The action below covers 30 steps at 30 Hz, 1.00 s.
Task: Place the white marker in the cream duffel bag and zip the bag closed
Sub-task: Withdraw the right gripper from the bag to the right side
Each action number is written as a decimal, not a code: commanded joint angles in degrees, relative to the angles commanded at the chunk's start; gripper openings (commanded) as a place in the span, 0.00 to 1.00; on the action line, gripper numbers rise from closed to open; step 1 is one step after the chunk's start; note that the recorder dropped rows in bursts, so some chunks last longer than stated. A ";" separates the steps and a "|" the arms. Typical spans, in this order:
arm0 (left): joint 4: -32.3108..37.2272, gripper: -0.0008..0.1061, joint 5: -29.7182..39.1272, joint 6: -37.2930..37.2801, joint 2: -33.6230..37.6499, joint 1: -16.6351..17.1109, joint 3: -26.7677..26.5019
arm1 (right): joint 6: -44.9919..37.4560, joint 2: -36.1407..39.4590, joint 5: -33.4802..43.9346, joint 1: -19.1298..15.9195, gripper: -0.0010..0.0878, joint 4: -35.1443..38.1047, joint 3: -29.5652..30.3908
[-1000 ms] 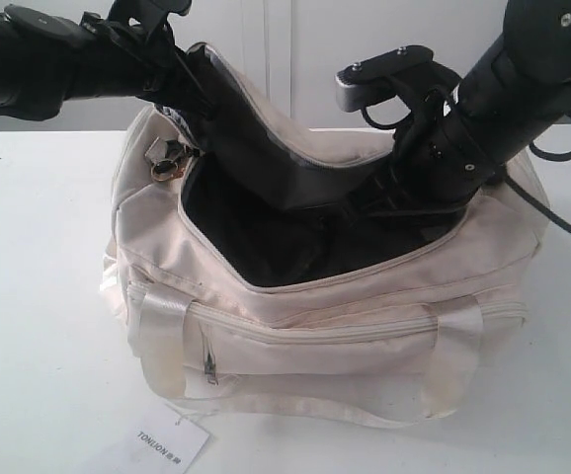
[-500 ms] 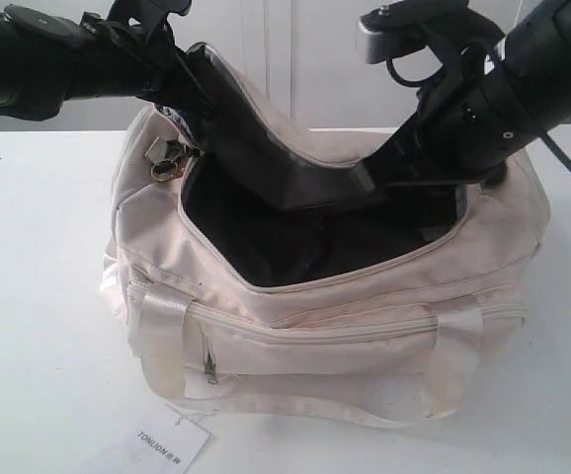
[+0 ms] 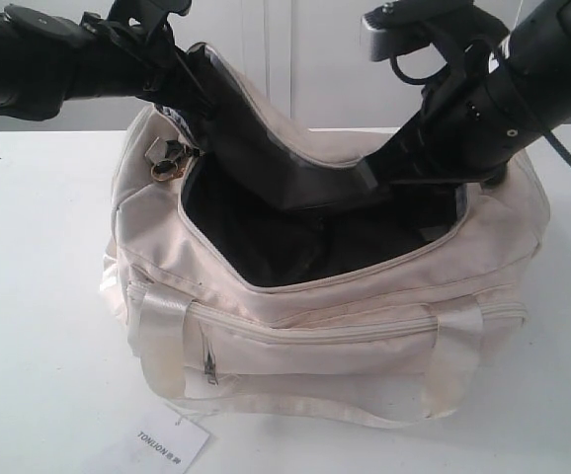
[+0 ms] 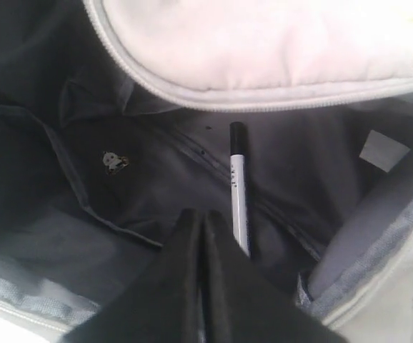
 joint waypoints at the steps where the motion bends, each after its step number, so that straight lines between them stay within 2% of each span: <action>1: 0.00 0.01 0.00 0.00 0.00 0.00 0.00 | 0.72 0.00 -0.14 -0.39 0.01 0.00 0.00; 6: 0.00 0.01 0.00 0.00 0.00 0.00 0.00 | 4.37 -0.83 -1.54 -4.05 0.01 -0.12 0.00; 24: 0.00 0.01 0.00 0.00 0.00 0.00 0.00 | 9.81 -3.51 -2.24 -16.27 0.01 -0.72 0.00; 30: 0.00 0.01 0.00 0.00 0.00 0.00 0.00 | 11.47 -3.51 -2.72 -17.18 0.01 -3.63 0.00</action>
